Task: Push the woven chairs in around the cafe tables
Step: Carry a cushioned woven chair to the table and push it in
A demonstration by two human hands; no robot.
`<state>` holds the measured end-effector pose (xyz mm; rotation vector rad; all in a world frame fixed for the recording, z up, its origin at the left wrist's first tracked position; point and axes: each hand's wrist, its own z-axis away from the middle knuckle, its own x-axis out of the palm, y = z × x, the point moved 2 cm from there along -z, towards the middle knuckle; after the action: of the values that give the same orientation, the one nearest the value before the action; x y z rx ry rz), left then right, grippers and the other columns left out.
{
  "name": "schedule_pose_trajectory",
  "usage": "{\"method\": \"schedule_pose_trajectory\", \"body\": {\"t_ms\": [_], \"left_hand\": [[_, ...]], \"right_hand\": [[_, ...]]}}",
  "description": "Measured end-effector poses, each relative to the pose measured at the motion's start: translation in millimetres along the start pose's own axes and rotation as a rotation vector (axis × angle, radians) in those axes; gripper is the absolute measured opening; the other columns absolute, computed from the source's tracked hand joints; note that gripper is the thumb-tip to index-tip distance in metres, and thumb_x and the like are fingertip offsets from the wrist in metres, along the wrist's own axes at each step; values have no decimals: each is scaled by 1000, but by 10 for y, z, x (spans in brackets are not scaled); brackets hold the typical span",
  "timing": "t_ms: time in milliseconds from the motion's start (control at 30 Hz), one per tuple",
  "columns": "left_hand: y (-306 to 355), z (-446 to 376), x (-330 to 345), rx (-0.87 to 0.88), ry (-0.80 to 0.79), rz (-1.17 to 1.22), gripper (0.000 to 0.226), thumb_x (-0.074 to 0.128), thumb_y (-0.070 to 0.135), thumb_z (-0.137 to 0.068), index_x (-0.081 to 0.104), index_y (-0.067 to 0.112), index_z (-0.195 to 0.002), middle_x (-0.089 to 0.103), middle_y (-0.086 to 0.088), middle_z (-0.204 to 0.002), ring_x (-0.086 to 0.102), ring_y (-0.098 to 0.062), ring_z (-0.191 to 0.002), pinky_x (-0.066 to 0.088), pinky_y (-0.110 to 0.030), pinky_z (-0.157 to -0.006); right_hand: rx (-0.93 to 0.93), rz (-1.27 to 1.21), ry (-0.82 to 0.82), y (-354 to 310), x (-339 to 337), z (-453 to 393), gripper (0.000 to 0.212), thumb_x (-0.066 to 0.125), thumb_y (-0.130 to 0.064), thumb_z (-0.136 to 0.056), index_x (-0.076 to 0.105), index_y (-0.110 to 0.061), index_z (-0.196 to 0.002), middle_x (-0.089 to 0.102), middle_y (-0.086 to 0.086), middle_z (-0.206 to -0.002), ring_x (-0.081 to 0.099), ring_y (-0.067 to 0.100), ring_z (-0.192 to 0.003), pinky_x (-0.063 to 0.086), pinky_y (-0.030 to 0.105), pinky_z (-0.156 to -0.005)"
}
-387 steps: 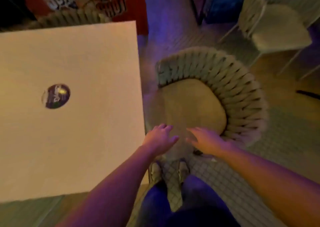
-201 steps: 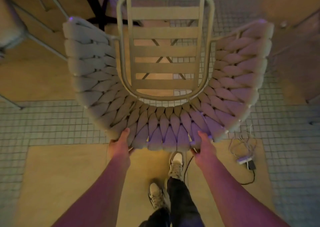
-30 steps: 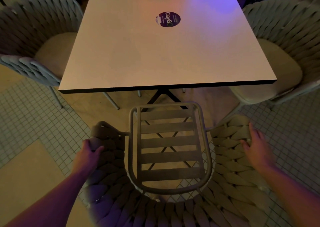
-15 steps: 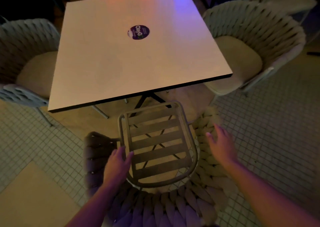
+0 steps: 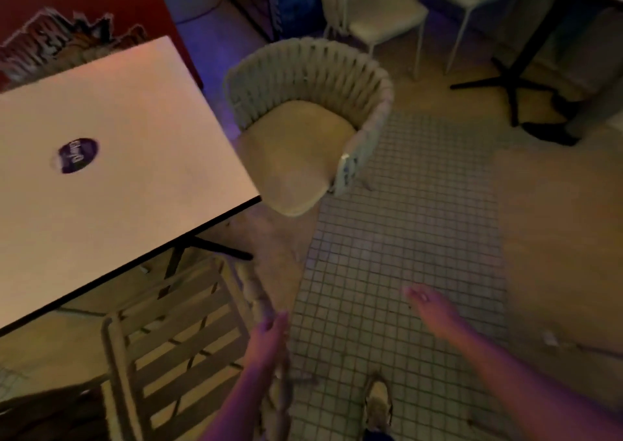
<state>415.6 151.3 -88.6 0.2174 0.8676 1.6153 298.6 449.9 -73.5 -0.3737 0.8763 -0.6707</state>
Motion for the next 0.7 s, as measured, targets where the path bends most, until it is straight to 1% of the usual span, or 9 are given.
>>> {"method": "schedule_pose_trajectory", "body": {"t_ms": [33,67,133,200,267,367,433,567,700], "left_hand": [[144,-48,117,21,36,-28,25,54,37,-93,67,16,-87,68,-10,-83,64,-27,-84,52,-31,-71],[293,-98,249,52,68,-65,25,55,37,-92,67,15,-94,70,-14,-89,66,-31,-89,53,-34,-76],[632,-210,488,123,96,-145,36,56,41,-90,65,13,-111,71,-15,-102,66,-33,-98,53,-42,-87],[993,-335,689,209,94,-249,46,57,45,-89,60,14,-122,70,-14,-111,65,-31,-106,50,-40,-91],[1406,-512,906,307,90,-350,52,58,45,-88,57,12,-129,66,-14,-122,60,-29,-116,45,-37,-97],[1983,-826,1199,416,105,-398,54,60,42,-88,56,9,-130,62,-15,-128,56,-29,-121,42,-37,-101],[2359,-1087,1346,450,135,-409,53,60,42,-88,56,9,-129,62,-14,-127,56,-29,-120,42,-36,-99],[3118,-1576,1509,450,203,-388,54,60,42,-87,54,11,-132,58,-13,-128,55,-30,-120,42,-38,-98],[3801,-1919,1511,421,294,-403,50,60,36,-88,56,9,-129,58,-16,-127,54,-33,-119,41,-38,-98]], "right_hand": [[2,17,5,7,-214,-92,43,47,-38,-96,60,-7,-122,64,15,-126,58,27,-116,40,28,-88],[7,32,19,28,-424,-202,45,47,-39,-96,58,-5,-124,62,16,-127,57,28,-117,41,30,-91],[17,52,55,0,-773,-435,51,46,-41,-95,54,-5,-129,60,18,-130,55,30,-121,41,33,-97],[0,46,75,-75,-994,-617,52,48,-42,-94,53,-7,-132,60,16,-131,56,28,-121,41,32,-98],[-50,41,76,-173,-1188,-886,53,49,-42,-94,51,-7,-133,57,15,-135,54,27,-124,41,34,-101],[-121,119,51,-437,-1496,-1380,55,47,-44,-94,47,-9,-136,52,14,-141,49,27,-129,40,38,-105],[-154,163,51,-654,-1739,-1732,57,46,-46,-94,45,-10,-138,50,13,-142,47,27,-130,40,38,-105],[-211,246,64,-1188,-2335,-2479,57,47,-46,-93,46,-10,-137,51,13,-141,49,28,-127,41,38,-103],[-274,270,101,-1779,-2925,-3120,57,46,-45,-94,45,-9,-138,51,15,-141,49,29,-128,39,38,-103]]}}
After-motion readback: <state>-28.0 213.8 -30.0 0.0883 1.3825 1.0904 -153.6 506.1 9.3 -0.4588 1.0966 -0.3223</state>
